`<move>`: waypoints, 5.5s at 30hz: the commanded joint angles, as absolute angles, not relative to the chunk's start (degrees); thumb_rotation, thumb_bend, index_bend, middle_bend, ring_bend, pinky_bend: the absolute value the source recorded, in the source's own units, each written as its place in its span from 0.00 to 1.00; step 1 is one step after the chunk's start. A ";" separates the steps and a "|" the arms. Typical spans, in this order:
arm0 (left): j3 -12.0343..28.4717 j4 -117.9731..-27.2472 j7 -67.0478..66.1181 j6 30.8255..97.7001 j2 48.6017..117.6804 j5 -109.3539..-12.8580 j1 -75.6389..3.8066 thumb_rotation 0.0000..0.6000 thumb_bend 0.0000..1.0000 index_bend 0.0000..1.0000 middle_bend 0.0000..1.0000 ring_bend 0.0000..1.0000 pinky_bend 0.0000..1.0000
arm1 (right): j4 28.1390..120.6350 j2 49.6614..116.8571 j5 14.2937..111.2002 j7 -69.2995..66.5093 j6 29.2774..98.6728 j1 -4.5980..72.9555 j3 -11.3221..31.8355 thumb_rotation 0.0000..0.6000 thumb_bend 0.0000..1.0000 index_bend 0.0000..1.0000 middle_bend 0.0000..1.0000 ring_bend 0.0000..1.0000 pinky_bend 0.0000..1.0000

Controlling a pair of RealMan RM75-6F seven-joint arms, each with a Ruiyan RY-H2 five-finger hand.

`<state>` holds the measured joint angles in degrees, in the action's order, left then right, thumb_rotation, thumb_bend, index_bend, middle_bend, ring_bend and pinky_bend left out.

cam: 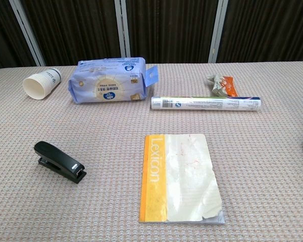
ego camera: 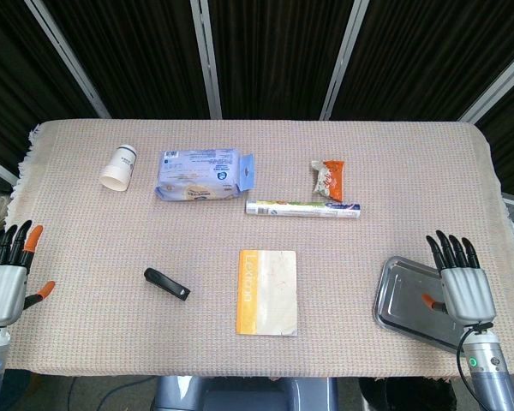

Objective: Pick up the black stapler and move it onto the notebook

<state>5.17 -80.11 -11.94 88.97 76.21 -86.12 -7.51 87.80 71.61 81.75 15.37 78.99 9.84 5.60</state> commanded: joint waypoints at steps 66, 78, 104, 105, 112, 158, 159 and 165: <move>0.37 -80.20 -13.77 56.92 87.04 -88.22 -31.33 1.00 0.45 0.57 0.58 0.53 0.53 | 87.16 69.25 78.19 11.88 79.69 9.71 7.22 1.00 0.02 0.00 0.00 0.00 0.00; 1.89 -79.69 -8.85 60.11 89.38 -90.14 -33.03 1.00 0.44 0.59 0.59 0.54 0.54 | 87.55 68.76 77.60 11.37 78.69 9.99 7.20 1.00 0.02 0.00 0.00 0.00 0.00; 7.83 -50.30 13.73 60.17 116.76 -97.92 -52.96 1.00 0.41 0.62 0.59 0.54 0.54 | 87.26 67.24 76.25 7.40 75.63 10.74 7.13 1.00 0.03 0.00 0.00 0.00 0.00; 7.98 -50.03 14.35 59.71 116.90 -97.84 -53.72 1.00 0.41 0.61 0.59 0.54 0.54 | 87.14 67.22 76.10 7.30 75.39 10.83 7.15 1.00 0.02 0.00 0.00 0.00 0.00; 7.53 -47.76 16.07 58.45 118.37 -97.72 -56.95 1.00 0.40 0.61 0.59 0.54 0.54 | 86.69 67.06 75.10 6.38 74.41 11.15 7.49 1.00 0.02 0.00 0.00 0.00 0.00; 5.17 -70.91 1.98 55.37 99.77 -89.51 -54.38 1.00 0.10 0.05 0.08 0.06 0.18 | 88.22 65.93 77.47 5.57 79.43 9.23 7.07 1.00 0.02 0.00 0.00 0.00 0.00; 4.85 -73.15 0.02 56.68 97.80 -89.33 -53.15 1.00 0.09 0.05 0.07 0.05 0.17 | 88.37 65.84 77.74 5.47 79.81 9.06 7.01 1.00 0.02 0.00 0.00 0.00 0.00; 1.87 -87.72 -21.25 72.45 85.73 -87.16 -40.28 1.00 0.09 0.03 0.05 0.00 0.11 | 88.88 66.06 79.11 6.70 80.45 8.77 6.22 1.00 0.02 0.00 0.00 0.00 0.00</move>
